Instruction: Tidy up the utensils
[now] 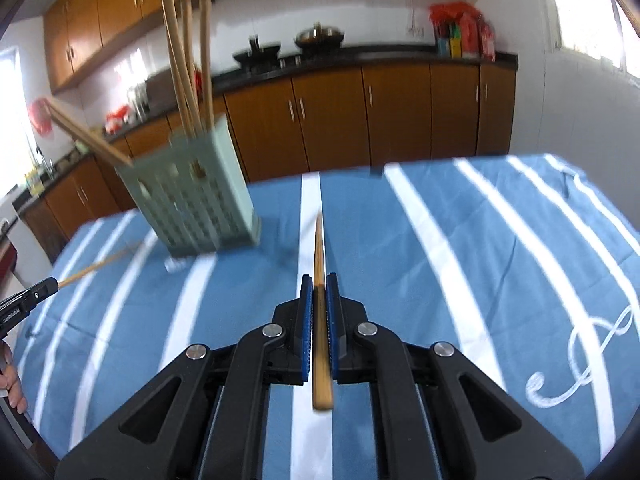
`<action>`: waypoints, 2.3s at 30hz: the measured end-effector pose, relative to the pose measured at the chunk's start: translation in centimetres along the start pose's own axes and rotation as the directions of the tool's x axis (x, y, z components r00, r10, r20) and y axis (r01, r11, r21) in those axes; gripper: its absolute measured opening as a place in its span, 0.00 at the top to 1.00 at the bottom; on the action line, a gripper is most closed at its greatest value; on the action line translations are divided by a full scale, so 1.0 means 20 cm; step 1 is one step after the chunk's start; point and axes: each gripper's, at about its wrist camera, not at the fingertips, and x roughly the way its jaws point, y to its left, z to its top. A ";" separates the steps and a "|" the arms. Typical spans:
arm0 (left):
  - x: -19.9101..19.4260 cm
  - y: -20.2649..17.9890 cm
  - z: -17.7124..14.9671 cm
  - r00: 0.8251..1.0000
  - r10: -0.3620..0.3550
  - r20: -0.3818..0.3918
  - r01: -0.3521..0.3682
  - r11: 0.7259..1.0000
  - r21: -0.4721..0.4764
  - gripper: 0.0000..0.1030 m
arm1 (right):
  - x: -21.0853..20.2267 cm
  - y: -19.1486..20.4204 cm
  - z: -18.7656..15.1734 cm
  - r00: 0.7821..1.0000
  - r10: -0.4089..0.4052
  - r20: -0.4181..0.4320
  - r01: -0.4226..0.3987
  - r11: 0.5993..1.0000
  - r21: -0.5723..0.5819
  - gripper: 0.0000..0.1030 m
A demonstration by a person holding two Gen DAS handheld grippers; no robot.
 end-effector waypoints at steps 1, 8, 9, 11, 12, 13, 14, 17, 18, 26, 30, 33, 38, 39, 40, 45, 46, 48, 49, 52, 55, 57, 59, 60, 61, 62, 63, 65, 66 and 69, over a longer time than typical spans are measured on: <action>-0.03 -0.01 0.02 1.000 -0.006 0.021 0.006 1.000 0.001 0.92 | -0.03 0.00 0.02 1.000 0.004 0.021 -0.004 1.000 0.001 0.93; -0.22 -0.06 0.20 0.987 -0.074 0.140 0.076 0.997 -0.008 0.93 | -0.18 0.04 0.17 0.989 0.027 0.148 -0.025 1.000 -0.012 0.93; -0.24 -0.07 0.22 0.985 -0.087 0.148 0.089 0.996 -0.008 0.93 | -0.20 0.06 0.19 0.986 0.036 0.163 -0.034 0.999 -0.014 0.93; -0.27 -0.08 0.27 0.981 -0.108 0.164 0.110 0.994 -0.003 0.93 | -0.23 0.07 0.24 0.981 0.053 0.186 -0.050 0.998 -0.022 0.93; -0.30 -0.09 0.29 0.978 -0.117 0.174 0.118 0.993 0.005 0.93 | -0.26 0.08 0.26 0.977 0.065 0.201 -0.060 0.998 -0.030 0.93; -0.31 -0.10 0.31 0.975 -0.124 0.183 0.124 0.992 0.012 0.93 | -0.29 0.10 0.29 0.973 0.079 0.217 -0.072 0.997 -0.040 0.93; -0.33 -0.11 0.33 0.972 -0.135 0.192 0.133 0.991 0.020 0.93 | -0.31 0.11 0.31 0.969 0.094 0.230 -0.085 0.995 -0.046 0.93; -0.40 -0.16 0.40 0.958 -0.175 0.226 0.169 0.985 0.045 0.93 | -0.40 0.16 0.38 0.947 0.148 0.286 -0.134 0.988 -0.071 0.93; -0.43 -0.18 0.42 0.952 -0.191 0.240 0.183 0.982 0.055 0.93 | -0.43 0.18 0.41 0.938 0.166 0.304 -0.149 0.986 -0.078 0.93; -0.54 -0.34 0.60 0.890 -0.255 0.378 0.238 0.967 0.091 0.93 | -0.58 0.32 0.60 0.844 0.264 0.467 -0.233 0.965 -0.124 0.93; -0.50 -0.42 0.69 0.889 -0.220 0.402 0.190 0.975 0.113 0.93 | -0.53 0.35 0.67 0.806 0.260 0.532 -0.226 0.966 -0.130 0.93; -0.41 -0.45 0.74 0.903 -0.210 0.376 0.177 0.977 0.121 0.93 | -0.46 0.39 0.70 0.789 0.243 0.564 -0.201 0.970 -0.137 0.93; -0.25 -0.47 0.76 0.925 -0.203 0.321 0.166 0.976 0.138 0.93 | -0.25 0.43 0.74 0.819 0.221 0.530 -0.173 0.975 -0.139 0.93; -0.24 -0.47 0.75 0.927 -0.204 0.314 0.167 0.976 0.140 0.93 | -0.21 0.43 0.73 0.830 0.219 0.513 -0.172 0.975 -0.137 0.93; -0.21 -0.47 0.75 0.930 -0.204 0.305 0.166 0.976 0.144 0.93 | -0.18 0.43 0.73 0.841 0.218 0.495 -0.173 0.975 -0.136 0.93; -0.12 -0.45 0.75 0.940 -0.207 0.270 0.175 0.975 0.140 0.93 | -0.12 0.46 0.69 0.869 0.219 0.444 -0.170 0.974 -0.147 0.93; -0.11 -0.45 0.75 0.941 -0.209 0.266 0.177 0.975 0.137 0.93 | -0.11 0.46 0.68 0.873 0.219 0.437 -0.170 0.974 -0.149 0.93; -0.08 -0.44 0.75 0.943 -0.210 0.258 0.181 0.975 0.130 0.93 | -0.11 0.48 0.68 0.879 0.221 0.421 -0.170 0.973 -0.157 0.93; -0.08 -0.44 0.75 0.943 -0.209 0.257 0.181 0.975 0.127 0.92 | -0.10 0.49 0.68 0.886 0.233 0.400 -0.180 0.970 -0.166 0.93; -0.09 -0.43 0.75 0.941 -0.205 0.269 0.180 0.977 0.115 0.88 | -0.12 0.49 0.67 0.890 0.239 0.387 -0.186 0.968 -0.170 0.81; -0.14 -0.42 0.73 0.937 -0.199 0.287 0.175 0.979 0.107 0.75 | -0.16 0.45 0.68 0.887 0.236 0.397 -0.188 0.970 -0.157 0.69; -0.19 -0.40 0.73 0.931 -0.193 0.310 0.170 0.980 0.099 0.71 | -0.20 0.43 0.68 0.884 0.234 0.405 -0.188 0.971 -0.151 0.69; -0.24 -0.38 0.72 0.926 -0.188 0.328 0.166 0.982 0.092 0.65 | -0.26 0.41 0.67 0.879 0.231 0.417 -0.187 0.972 -0.144 0.66; -0.28 -0.37 0.71 0.922 -0.180 0.342 0.159 0.983 0.089 0.60 | -0.28 0.40 0.67 0.877 0.228 0.423 -0.185 0.973 -0.141 0.60; -0.32 -0.36 0.69 0.920 -0.172 0.353 0.149 0.985 0.090 0.53 | -0.33 0.38 0.65 0.874 0.224 0.431 -0.181 0.974 -0.139 0.54; -0.35 -0.35 0.67 0.917 -0.160 0.366 0.135 0.986 0.092 0.49 | -0.37 0.38 0.64 0.872 0.219 0.437 -0.174 0.975 -0.141 0.50; -0.40 -0.35 0.64 0.913 -0.143 0.383 0.114 0.989 0.099 0.40 | -0.40 0.37 0.62 0.872 0.213 0.441 -0.164 0.976 -0.147 0.42; -0.48 -0.35 0.56 0.905 -0.115 0.410 0.075 0.991 0.113 0.25 | -0.47 0.36 0.56 0.871 0.192 0.452 -0.132 0.978 -0.161 0.28; -0.53 -0.35 0.51 0.901 -0.091 0.425 0.045 0.992 0.117 0.13 | -0.50 0.36 0.53 0.872 0.179 0.456 -0.114 0.979 -0.167 0.16; -0.64 -0.36 0.33 0.884 -0.045 0.465 -0.020 0.991 0.134 0.04 | -0.59 0.37 0.39 0.879 0.147 0.454 -0.066 0.980 -0.189 0.03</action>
